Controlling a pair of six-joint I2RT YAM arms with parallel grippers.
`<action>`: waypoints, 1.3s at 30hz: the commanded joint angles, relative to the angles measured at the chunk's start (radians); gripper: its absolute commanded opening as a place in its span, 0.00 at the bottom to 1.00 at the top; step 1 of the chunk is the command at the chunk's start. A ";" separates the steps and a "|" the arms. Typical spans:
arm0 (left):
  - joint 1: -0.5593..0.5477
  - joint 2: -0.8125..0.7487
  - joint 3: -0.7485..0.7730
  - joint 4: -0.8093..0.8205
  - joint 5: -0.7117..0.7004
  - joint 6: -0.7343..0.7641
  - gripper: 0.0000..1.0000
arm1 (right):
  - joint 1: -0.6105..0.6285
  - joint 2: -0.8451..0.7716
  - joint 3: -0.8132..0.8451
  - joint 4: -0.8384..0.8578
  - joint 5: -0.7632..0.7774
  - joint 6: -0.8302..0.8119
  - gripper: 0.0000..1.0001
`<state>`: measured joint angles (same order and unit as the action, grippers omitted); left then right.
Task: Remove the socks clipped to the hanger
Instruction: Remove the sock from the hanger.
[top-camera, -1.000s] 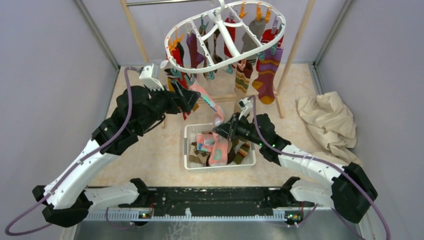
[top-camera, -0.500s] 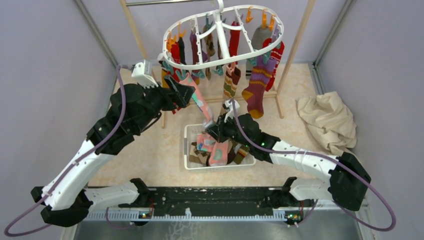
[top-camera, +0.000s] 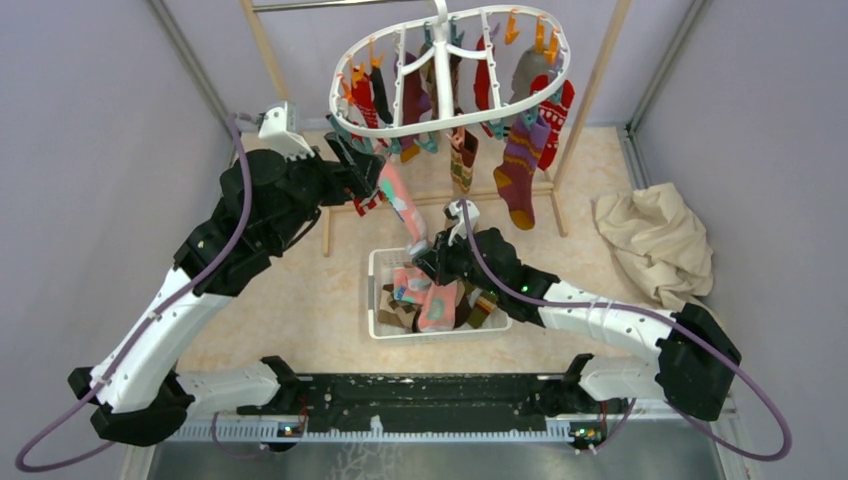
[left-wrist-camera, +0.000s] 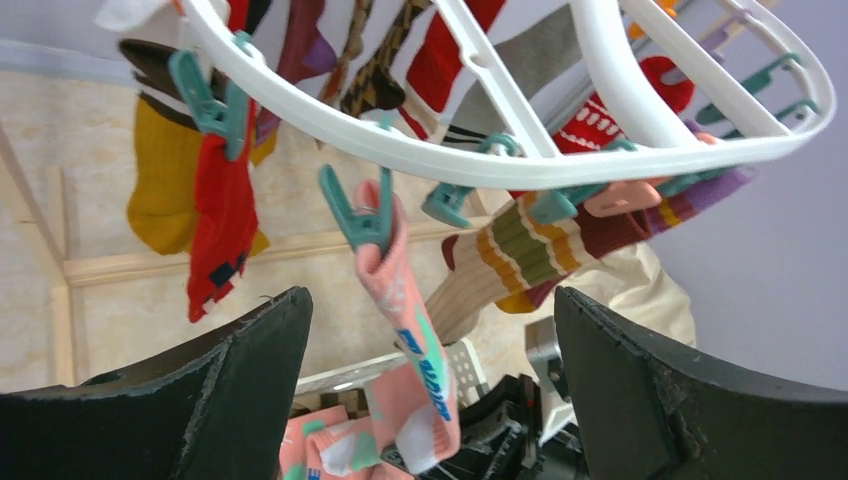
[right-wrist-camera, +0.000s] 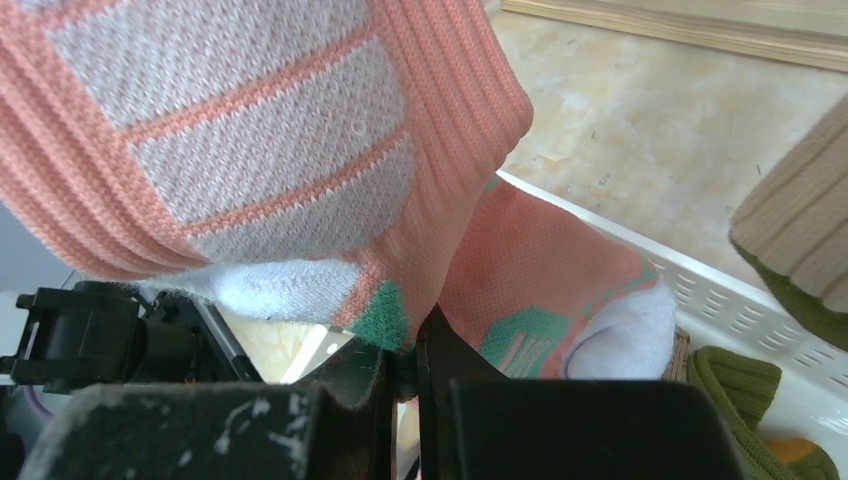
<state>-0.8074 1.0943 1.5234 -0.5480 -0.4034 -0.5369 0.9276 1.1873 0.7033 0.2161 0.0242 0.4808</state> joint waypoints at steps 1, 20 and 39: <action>0.076 -0.012 -0.007 0.000 0.011 0.021 0.97 | 0.010 0.006 0.047 0.037 0.007 -0.013 0.00; 0.277 -0.040 -0.069 0.101 0.312 0.006 0.75 | 0.011 0.016 0.033 0.051 -0.001 -0.007 0.00; 0.252 -0.043 -0.081 0.105 0.445 -0.049 0.72 | 0.011 0.035 0.042 0.058 -0.007 -0.005 0.00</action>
<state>-0.5377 1.0409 1.4448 -0.4778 0.0017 -0.5598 0.9276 1.2228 0.7033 0.2169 0.0216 0.4812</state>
